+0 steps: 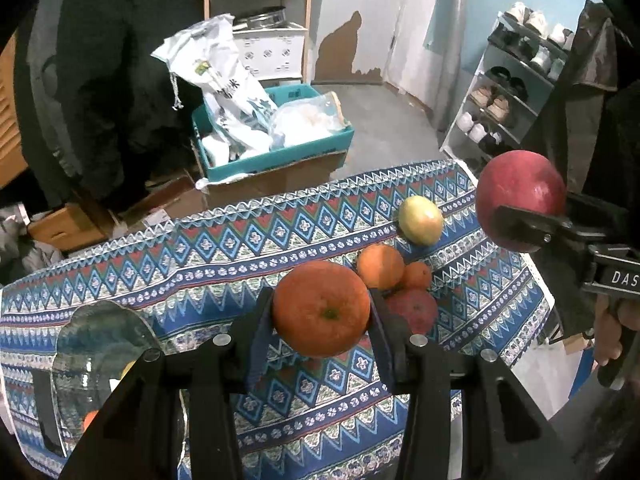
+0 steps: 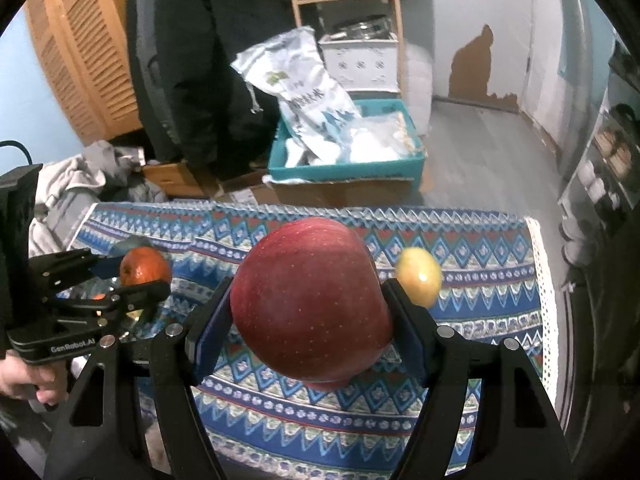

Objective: Organize fruits
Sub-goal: 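Lift the tangerine with the left tool while the right tool lifts the red apple toward the bowl, then carry the tangerine over the glass bowl with the left tool while the right tool carries the apple there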

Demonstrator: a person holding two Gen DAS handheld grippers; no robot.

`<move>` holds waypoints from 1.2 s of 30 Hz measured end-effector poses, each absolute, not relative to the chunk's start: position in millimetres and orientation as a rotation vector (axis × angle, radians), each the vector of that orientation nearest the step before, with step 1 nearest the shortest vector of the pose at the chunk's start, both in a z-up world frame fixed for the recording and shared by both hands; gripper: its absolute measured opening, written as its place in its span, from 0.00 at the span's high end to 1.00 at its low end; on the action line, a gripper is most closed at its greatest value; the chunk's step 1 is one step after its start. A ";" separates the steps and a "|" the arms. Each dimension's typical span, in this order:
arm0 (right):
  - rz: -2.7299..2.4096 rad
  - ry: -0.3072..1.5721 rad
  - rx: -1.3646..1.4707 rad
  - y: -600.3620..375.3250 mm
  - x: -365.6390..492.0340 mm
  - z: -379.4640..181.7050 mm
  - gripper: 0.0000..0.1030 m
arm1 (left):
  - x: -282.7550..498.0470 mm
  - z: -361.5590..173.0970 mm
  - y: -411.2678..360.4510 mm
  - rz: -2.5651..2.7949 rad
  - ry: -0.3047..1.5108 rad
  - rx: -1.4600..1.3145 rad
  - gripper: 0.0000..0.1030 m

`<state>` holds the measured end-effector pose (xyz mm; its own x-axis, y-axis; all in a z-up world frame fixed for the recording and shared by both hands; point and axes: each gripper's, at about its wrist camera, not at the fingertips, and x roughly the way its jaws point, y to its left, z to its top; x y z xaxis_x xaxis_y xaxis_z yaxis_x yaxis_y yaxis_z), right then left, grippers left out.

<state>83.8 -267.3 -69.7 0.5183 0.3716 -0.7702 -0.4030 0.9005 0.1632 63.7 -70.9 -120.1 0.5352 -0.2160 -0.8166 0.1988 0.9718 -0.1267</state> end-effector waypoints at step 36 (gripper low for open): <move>0.659 0.891 -0.102 -131.8 85.7 -43.1 0.29 | 35.3 -93.4 44.6 -0.103 0.917 -0.145 0.56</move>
<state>85.7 -131.8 -43.1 0.4465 0.4900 -0.7487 -0.5719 0.7998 0.1824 35.3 44.6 -93.4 0.6044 -0.1501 -0.7824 0.0263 0.9853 -0.1687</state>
